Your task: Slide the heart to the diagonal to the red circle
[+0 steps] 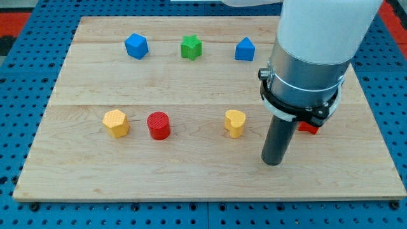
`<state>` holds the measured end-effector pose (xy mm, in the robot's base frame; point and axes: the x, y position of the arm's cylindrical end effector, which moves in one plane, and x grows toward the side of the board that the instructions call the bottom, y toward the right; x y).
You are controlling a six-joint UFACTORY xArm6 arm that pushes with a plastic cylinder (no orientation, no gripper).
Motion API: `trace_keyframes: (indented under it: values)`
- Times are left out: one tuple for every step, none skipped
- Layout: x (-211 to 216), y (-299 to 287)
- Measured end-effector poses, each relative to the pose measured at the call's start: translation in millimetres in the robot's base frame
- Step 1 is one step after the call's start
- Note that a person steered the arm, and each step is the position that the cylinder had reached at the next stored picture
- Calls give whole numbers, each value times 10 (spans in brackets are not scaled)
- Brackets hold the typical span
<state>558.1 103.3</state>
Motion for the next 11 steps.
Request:
trace_keyframes:
  values:
    - [-11, 0]
    - [-290, -108]
    - [-456, -244]
    - [-456, -244]
    - [-461, -244]
    - [-461, -261]
    - [-585, -412]
    - [-801, -622]
    - [-954, -689]
    - [-1113, -725]
    - [-1147, -727]
